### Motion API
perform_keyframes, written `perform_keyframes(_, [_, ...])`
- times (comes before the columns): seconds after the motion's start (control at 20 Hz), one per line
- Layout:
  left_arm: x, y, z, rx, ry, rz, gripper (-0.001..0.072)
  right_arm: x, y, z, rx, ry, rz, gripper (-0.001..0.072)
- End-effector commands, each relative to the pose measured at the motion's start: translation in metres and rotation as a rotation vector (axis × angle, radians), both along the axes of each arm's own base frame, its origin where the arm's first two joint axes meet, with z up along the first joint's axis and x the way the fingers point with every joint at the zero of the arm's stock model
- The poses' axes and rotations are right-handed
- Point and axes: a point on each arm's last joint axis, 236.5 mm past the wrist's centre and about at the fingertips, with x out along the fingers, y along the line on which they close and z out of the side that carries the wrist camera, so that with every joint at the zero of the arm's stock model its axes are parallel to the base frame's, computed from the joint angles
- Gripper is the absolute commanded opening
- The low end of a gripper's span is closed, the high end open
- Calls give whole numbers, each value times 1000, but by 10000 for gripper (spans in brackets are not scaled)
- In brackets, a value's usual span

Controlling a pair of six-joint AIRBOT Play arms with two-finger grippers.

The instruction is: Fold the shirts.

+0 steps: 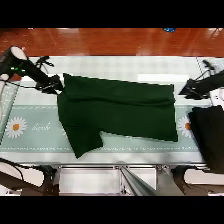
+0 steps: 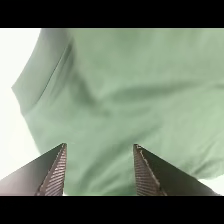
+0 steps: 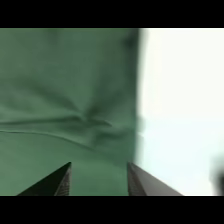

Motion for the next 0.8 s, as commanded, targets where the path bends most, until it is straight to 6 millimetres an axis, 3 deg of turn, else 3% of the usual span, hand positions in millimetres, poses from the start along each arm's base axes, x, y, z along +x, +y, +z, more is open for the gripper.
perform_keyframes(0.0, [-32,36,14,17,-32,123,508,-43,-54,27,-180,-67,-163,410])
perform_keyframes(0.05, [-51,48,8,23,-37,191,508,-58,-51,21,-160,-97,-218,410])
perform_keyframes(0.15, [-94,58,-11,-10,-40,325,508,-84,-19,2,-69,-150,-265,410])
perform_keyframes(0.25, [-124,40,-20,-165,-72,438,508,-105,25,-14,51,-188,-269,410])
perform_keyframes(0.35, [-144,20,-26,-302,-77,506,508,-118,56,-22,152,-205,-280,410])
perform_keyframes(0.5, [-173,7,-51,-301,0,504,508,-129,73,-22,201,-202,-269,410])
perform_keyframes(0.75, [-180,-26,-59,-289,34,394,507,-129,81,-17,242,-202,-267,410])
